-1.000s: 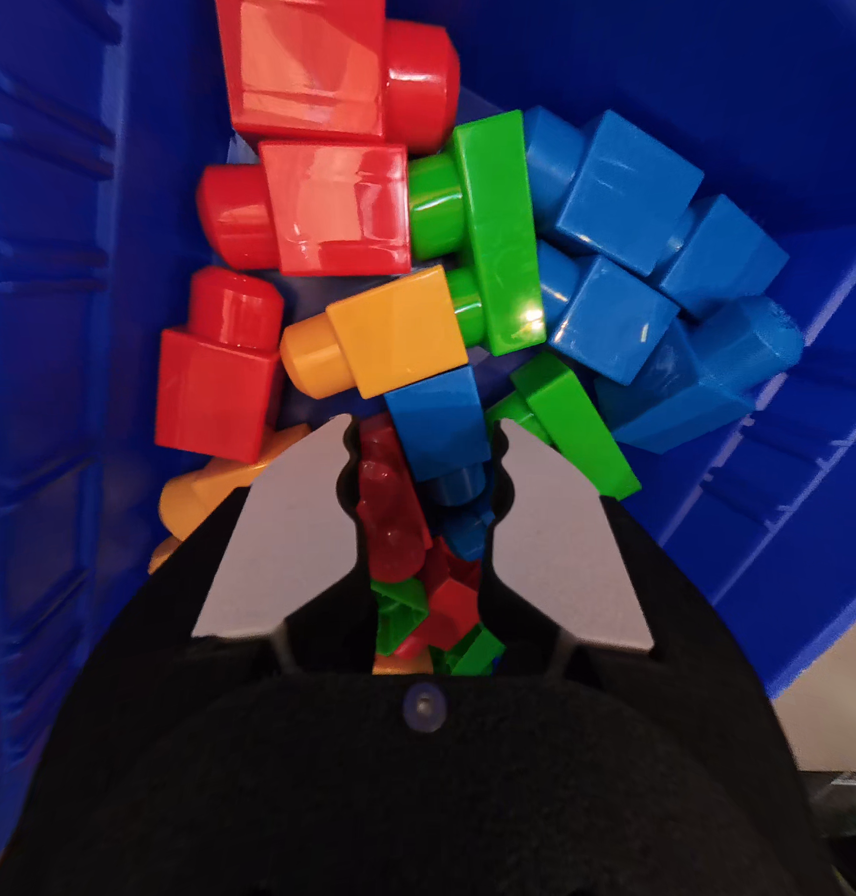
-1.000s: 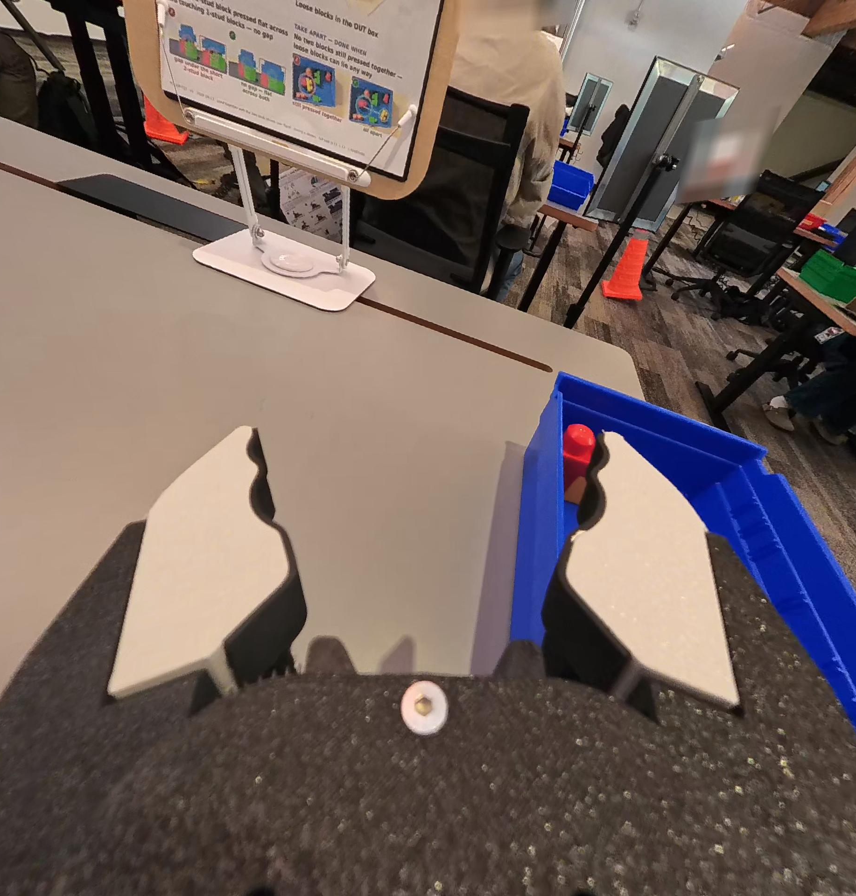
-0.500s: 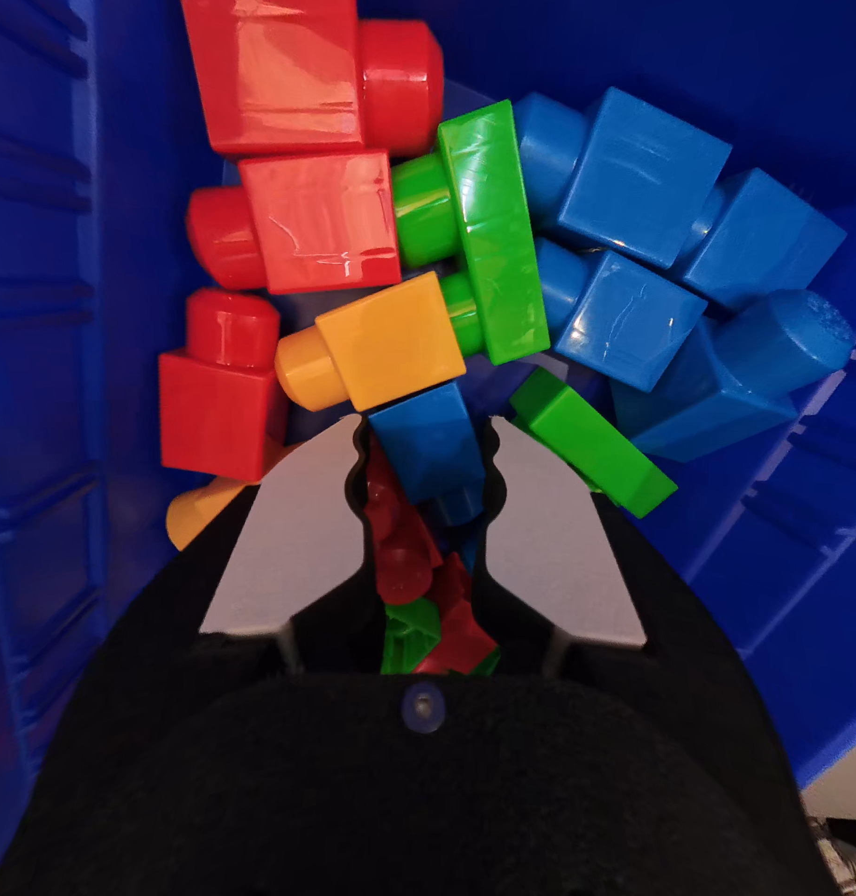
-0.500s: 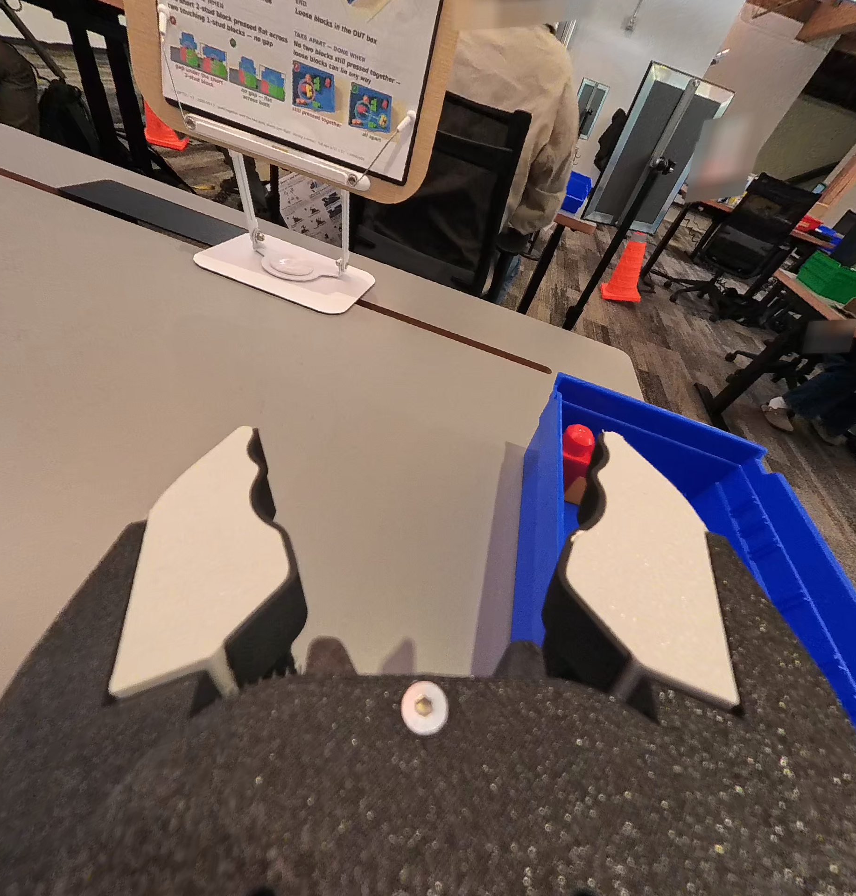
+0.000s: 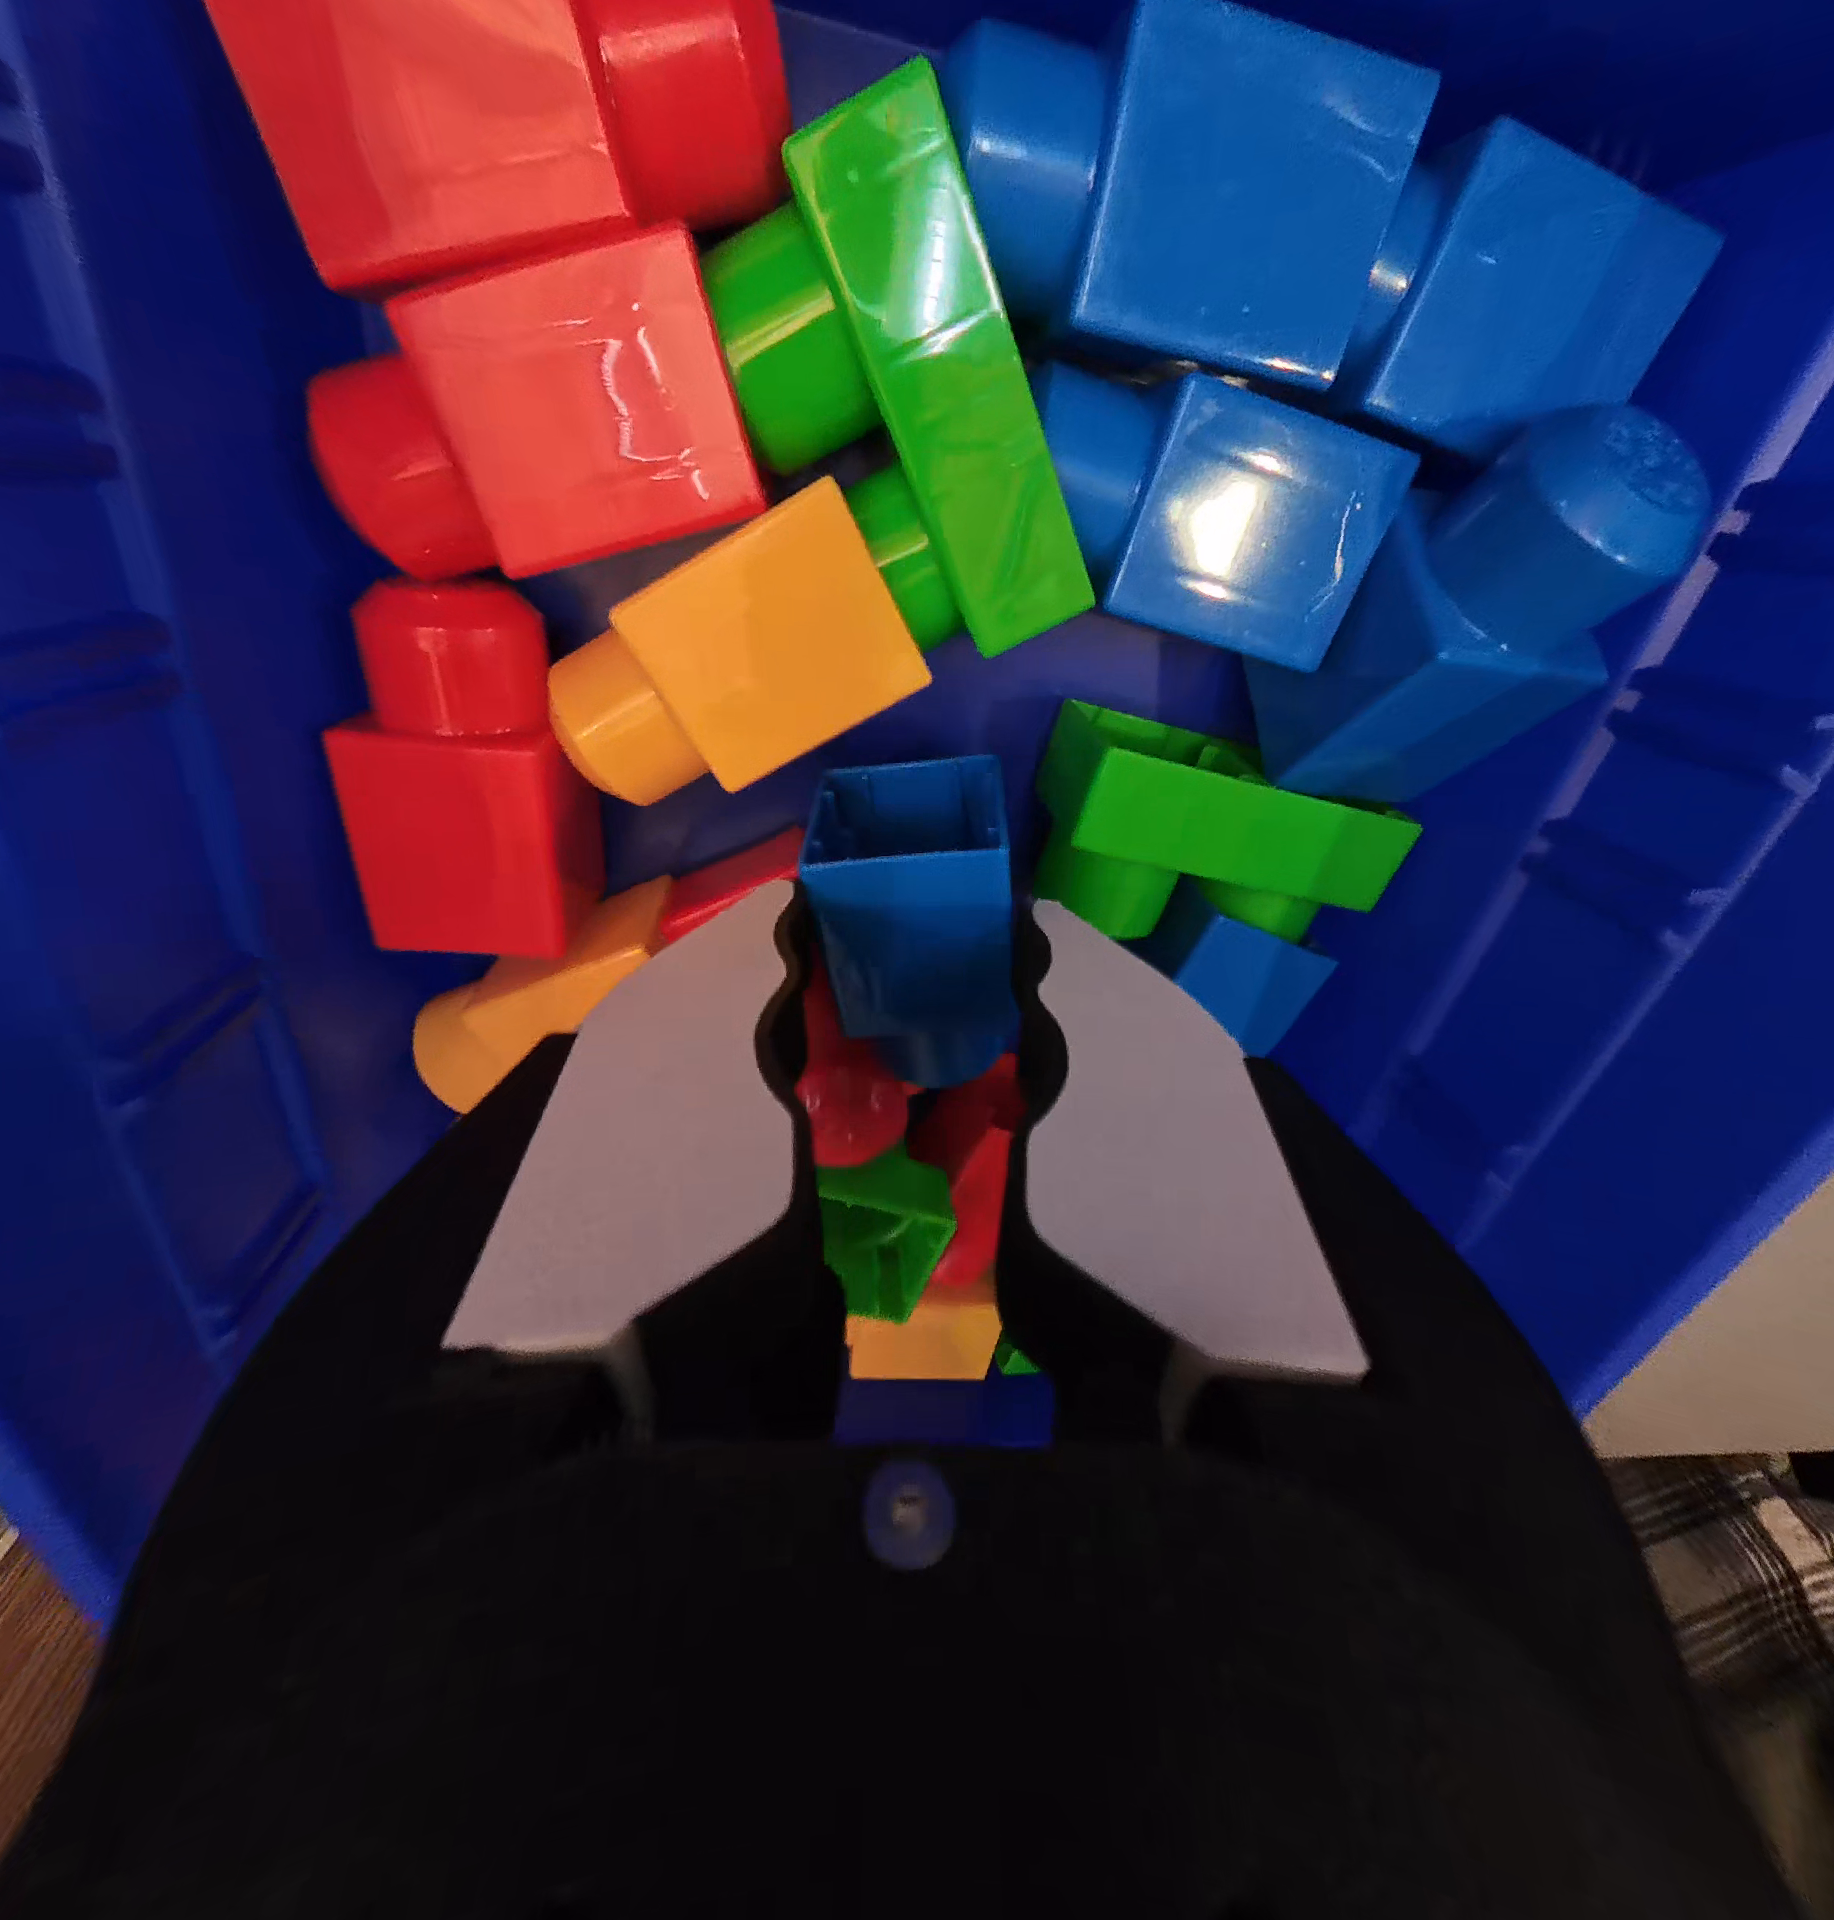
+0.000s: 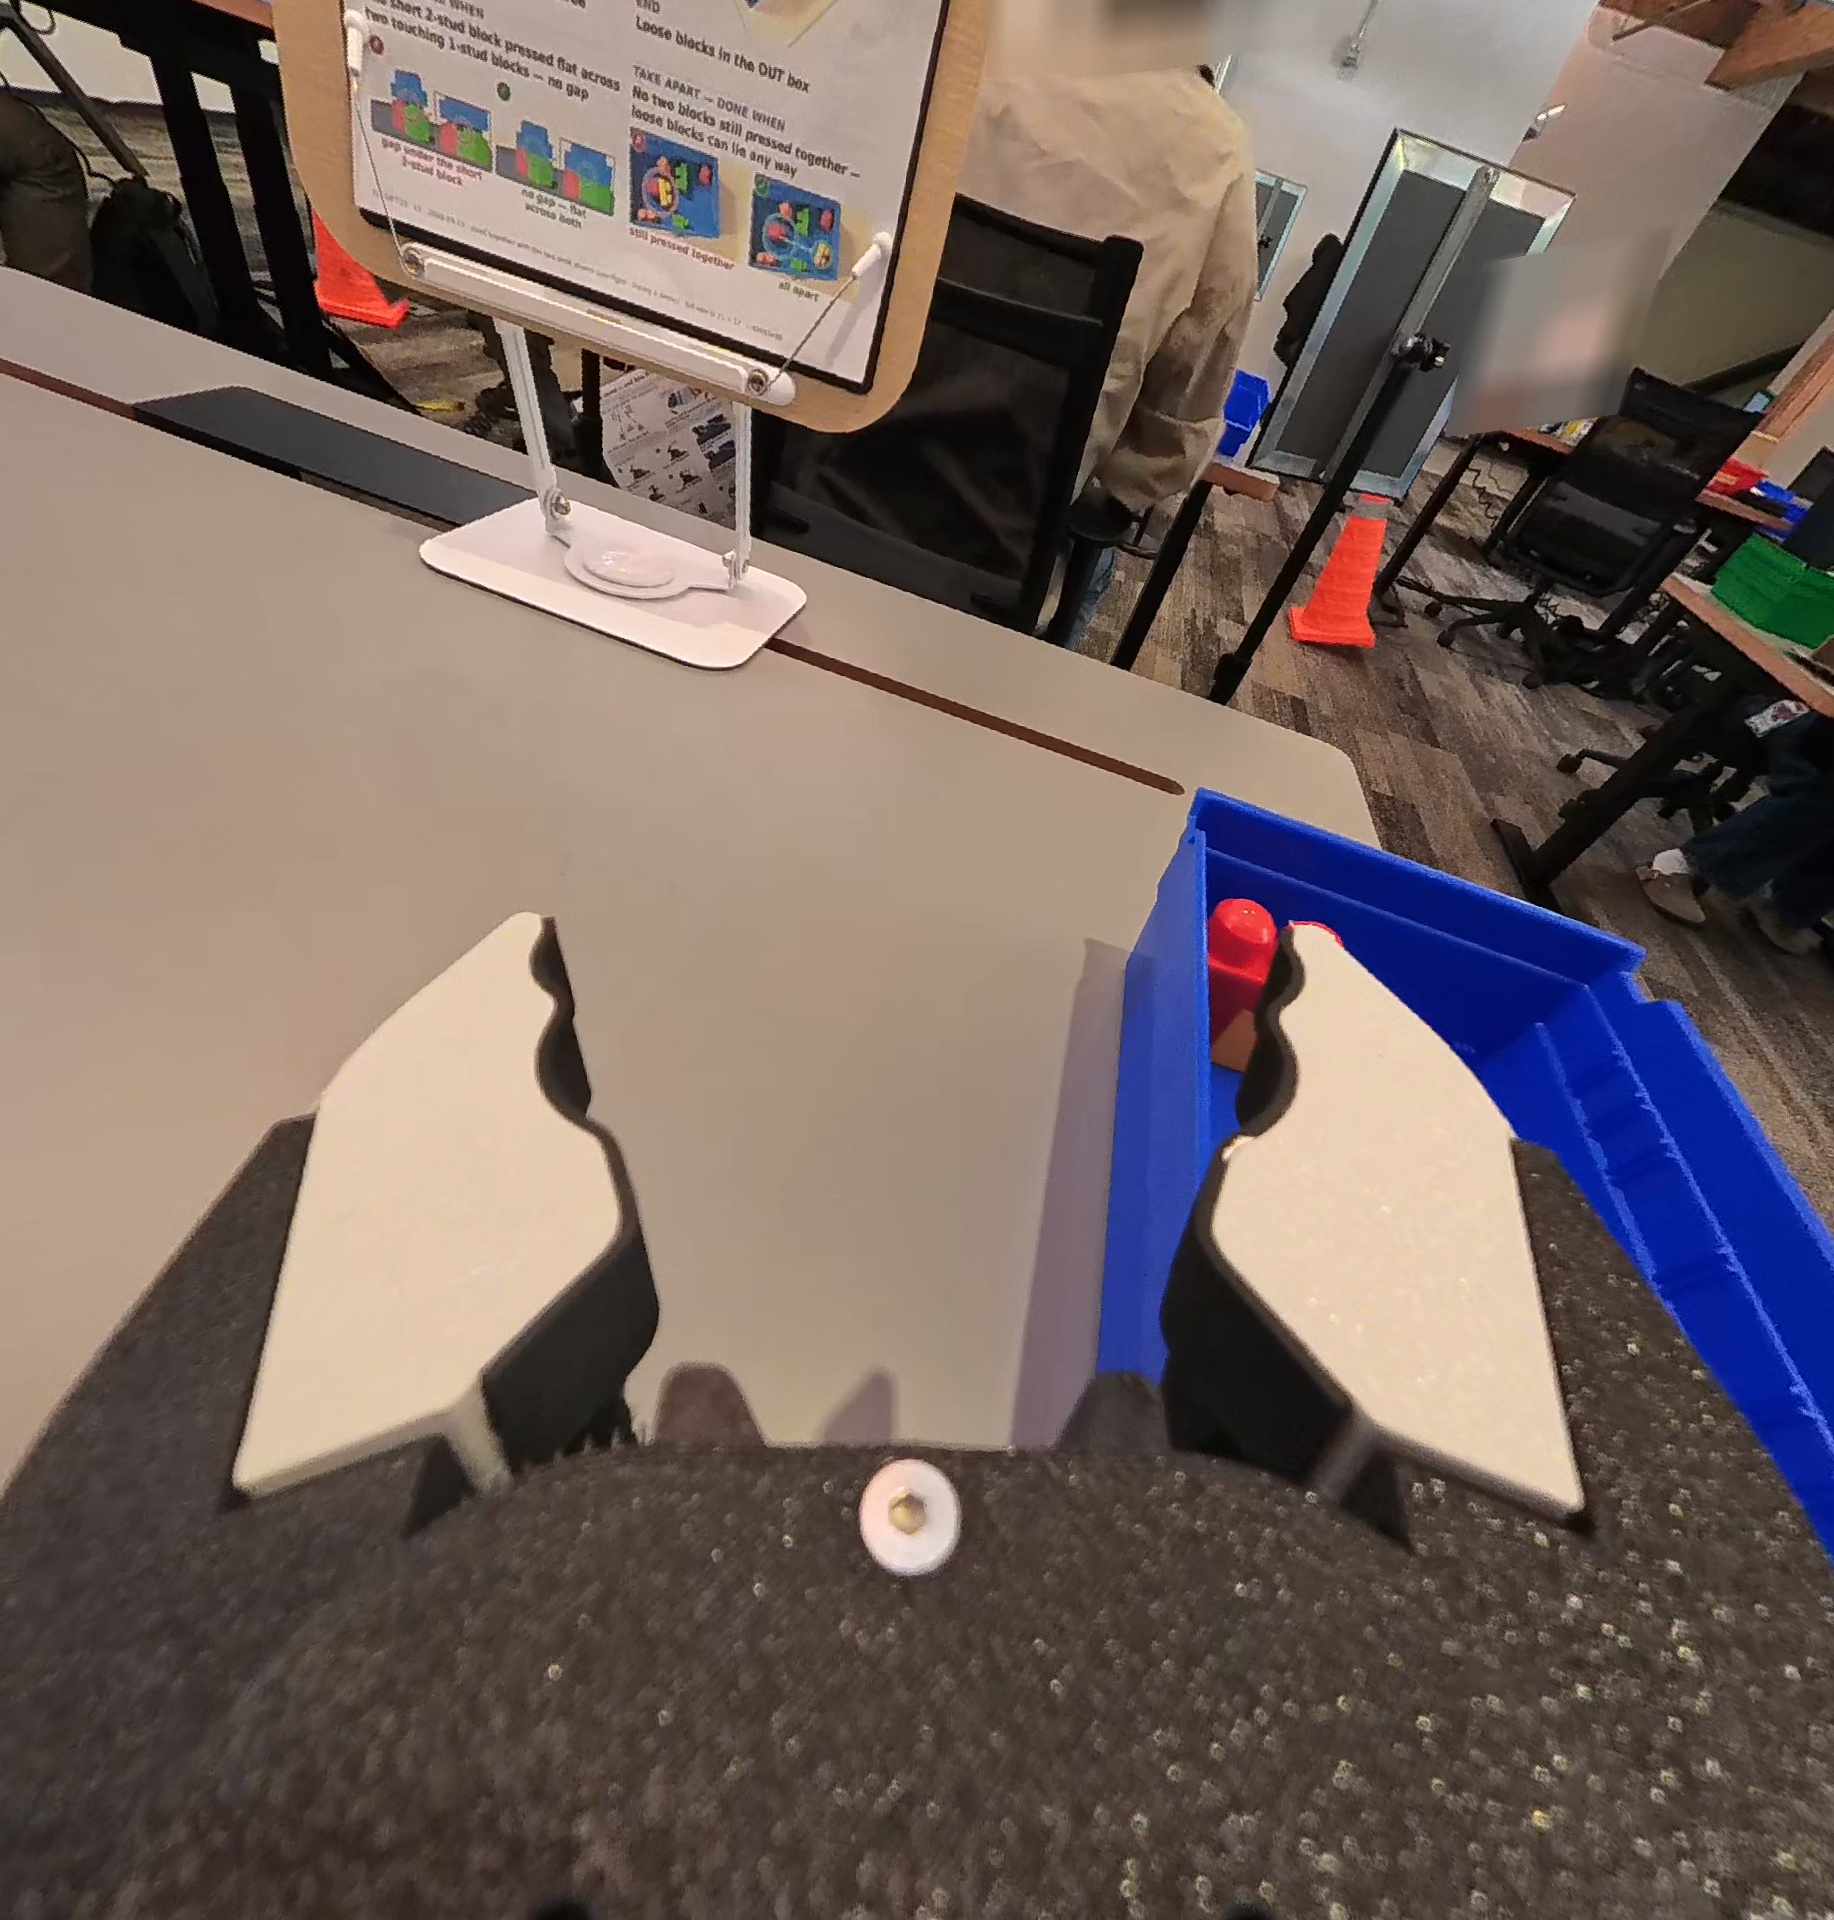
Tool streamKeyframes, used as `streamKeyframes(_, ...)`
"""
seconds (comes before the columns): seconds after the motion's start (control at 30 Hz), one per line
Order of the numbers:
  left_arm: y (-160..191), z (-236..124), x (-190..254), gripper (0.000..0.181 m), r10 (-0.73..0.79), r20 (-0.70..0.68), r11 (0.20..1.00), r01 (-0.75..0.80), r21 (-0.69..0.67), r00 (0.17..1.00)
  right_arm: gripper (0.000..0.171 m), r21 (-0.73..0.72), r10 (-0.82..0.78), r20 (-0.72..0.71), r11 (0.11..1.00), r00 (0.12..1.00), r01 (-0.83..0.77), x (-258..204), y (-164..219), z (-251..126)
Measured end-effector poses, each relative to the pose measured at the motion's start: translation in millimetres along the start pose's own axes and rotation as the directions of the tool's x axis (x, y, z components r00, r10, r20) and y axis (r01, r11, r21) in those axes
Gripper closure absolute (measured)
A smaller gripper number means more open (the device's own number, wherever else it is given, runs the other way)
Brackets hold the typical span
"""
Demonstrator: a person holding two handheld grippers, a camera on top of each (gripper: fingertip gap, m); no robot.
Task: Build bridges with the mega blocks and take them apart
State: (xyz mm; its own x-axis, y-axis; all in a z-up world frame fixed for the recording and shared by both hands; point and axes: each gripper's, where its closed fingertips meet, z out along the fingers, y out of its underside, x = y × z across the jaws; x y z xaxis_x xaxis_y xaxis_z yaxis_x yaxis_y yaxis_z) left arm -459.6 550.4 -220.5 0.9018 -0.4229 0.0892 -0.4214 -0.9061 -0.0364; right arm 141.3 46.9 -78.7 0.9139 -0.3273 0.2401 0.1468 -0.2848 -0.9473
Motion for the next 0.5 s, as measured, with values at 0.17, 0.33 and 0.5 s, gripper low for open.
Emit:
streamKeyframes(0.17,2.0,-7.3,1.6,0.145,0.054,-0.005,0.998,-0.055,-0.011,0.999,0.048,-0.005,-0.002,0.002,1.0,1.0,0.002,-1.5,1.2,0.3)
streamKeyframes(0.33,6.0,-12.8,3.8,0.145,0.127,0.009,0.991,-0.126,-0.043,0.992,0.048,-0.003,-0.004,0.001,1.0,1.0,0.004,-2.4,-0.6,-0.1)
streamKeyframes(0.5,12.8,-17.4,14.8,0.145,0.31,0.027,0.946,-0.306,-0.103,0.95,0.048,-0.003,-0.007,0.002,1.0,1.0,0.007,-3.9,-1.7,-0.2)
